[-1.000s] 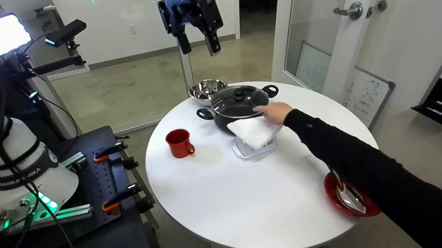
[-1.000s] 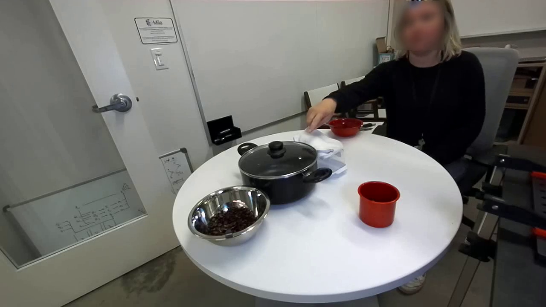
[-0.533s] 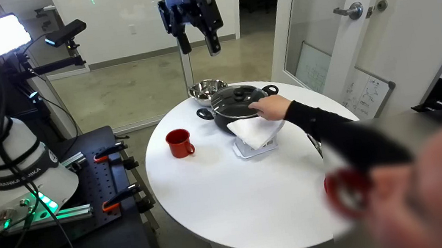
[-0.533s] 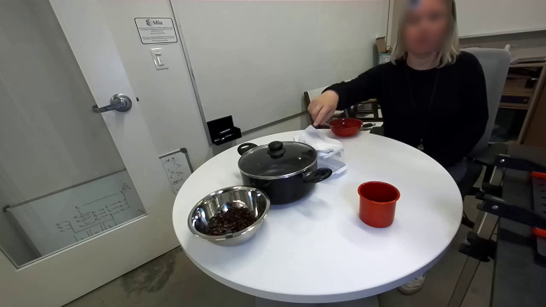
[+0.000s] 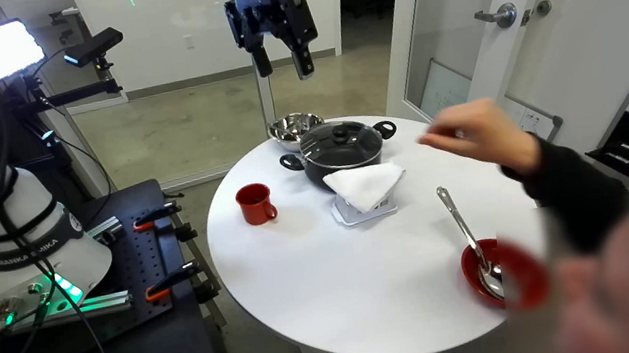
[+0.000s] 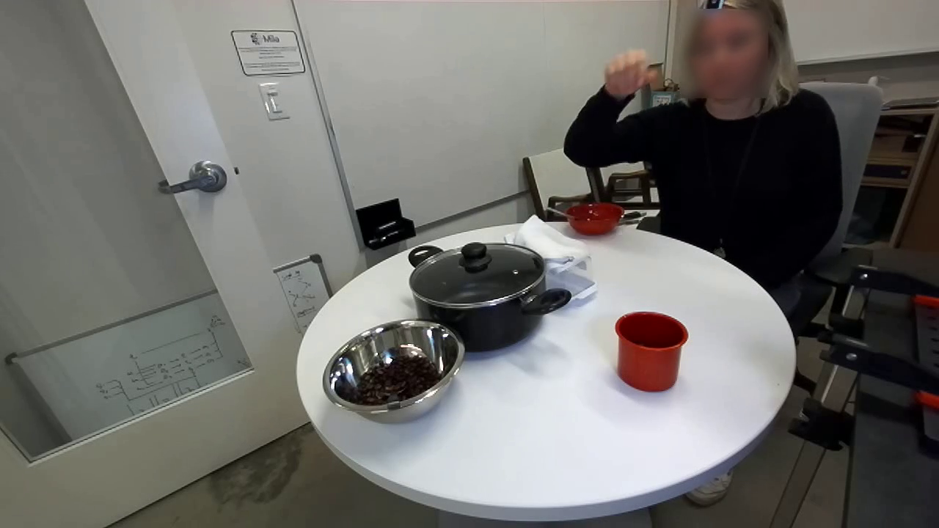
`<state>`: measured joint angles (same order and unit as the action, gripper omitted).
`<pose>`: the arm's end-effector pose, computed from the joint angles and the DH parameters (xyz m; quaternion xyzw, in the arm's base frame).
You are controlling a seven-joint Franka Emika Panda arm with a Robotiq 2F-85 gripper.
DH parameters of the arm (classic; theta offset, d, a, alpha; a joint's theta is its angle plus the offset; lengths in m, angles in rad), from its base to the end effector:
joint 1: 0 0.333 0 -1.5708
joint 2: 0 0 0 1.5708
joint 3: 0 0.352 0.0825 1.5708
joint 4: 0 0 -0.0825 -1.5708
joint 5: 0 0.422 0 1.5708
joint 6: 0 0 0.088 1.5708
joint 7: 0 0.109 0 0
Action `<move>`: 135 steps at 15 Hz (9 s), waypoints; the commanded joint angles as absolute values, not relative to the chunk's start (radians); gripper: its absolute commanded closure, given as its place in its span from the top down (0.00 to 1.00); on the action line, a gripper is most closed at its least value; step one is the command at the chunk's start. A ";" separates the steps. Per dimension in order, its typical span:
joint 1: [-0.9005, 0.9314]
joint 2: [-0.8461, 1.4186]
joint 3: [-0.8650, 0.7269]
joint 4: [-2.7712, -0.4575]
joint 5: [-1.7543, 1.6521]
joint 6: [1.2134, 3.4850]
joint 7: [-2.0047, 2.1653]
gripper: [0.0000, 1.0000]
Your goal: Pour the contents from the orange cup into the silver bowl
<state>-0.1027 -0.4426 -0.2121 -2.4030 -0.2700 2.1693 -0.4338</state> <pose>0.4288 -0.1583 0.5098 0.9837 0.1284 0.0689 0.1051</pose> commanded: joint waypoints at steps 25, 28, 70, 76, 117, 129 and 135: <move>-0.106 -0.442 -0.209 -2.401 -0.268 2.167 -0.435 1.00; -0.106 -0.442 -0.209 -2.401 -0.268 2.167 -0.435 1.00; -0.106 -0.442 -0.209 -2.401 -0.268 2.167 -0.435 1.00; -0.106 -0.442 -0.209 -2.401 -0.268 2.167 -0.435 1.00; -0.010 -0.241 0.247 -2.740 -0.157 2.423 0.560 1.00; -0.018 0.075 0.033 -2.626 0.008 2.574 0.264 1.00; 0.060 0.169 0.025 -2.642 -0.198 2.597 0.293 1.00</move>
